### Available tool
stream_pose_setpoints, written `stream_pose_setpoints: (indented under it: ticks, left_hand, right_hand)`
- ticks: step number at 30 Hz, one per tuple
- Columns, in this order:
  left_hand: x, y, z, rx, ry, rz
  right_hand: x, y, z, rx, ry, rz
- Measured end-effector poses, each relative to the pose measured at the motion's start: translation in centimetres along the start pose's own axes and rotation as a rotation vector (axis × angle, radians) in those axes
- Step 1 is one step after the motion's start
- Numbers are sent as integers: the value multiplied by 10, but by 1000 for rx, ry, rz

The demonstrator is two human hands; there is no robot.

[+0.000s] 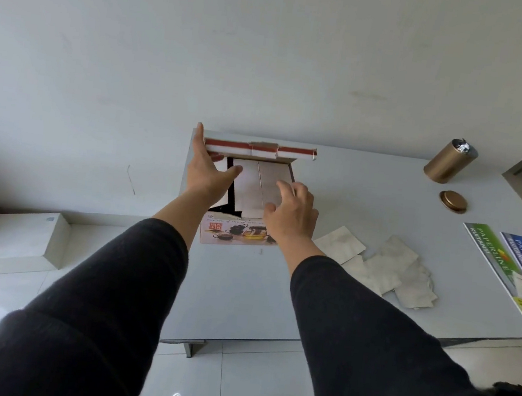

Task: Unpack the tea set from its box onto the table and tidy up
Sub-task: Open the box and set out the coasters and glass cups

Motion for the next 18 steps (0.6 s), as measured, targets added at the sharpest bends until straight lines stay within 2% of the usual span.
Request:
stream_pose_setpoints:
  ticks: [10,14,18]
  left_hand:
    - [17,69,-2,-36,202,65]
    - [35,96,-8,-69,415,35]
    - [49,114,-19,-131,613,-63]
  right_hand:
    - [30,78,4,-16,10,-295]
    - [51,110,13,-5,15,-371]
    - [69,133,19,14,19,-429]
Point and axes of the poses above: each hand's wrist, its own y-axis towards the middle knuckle, its own x-axis out of the palm, z = x × y, the point moved 10 cm from there along y, towards the middle knuckle, and after that the axes turned 11 degrees about -x, right-handed, at the moved point
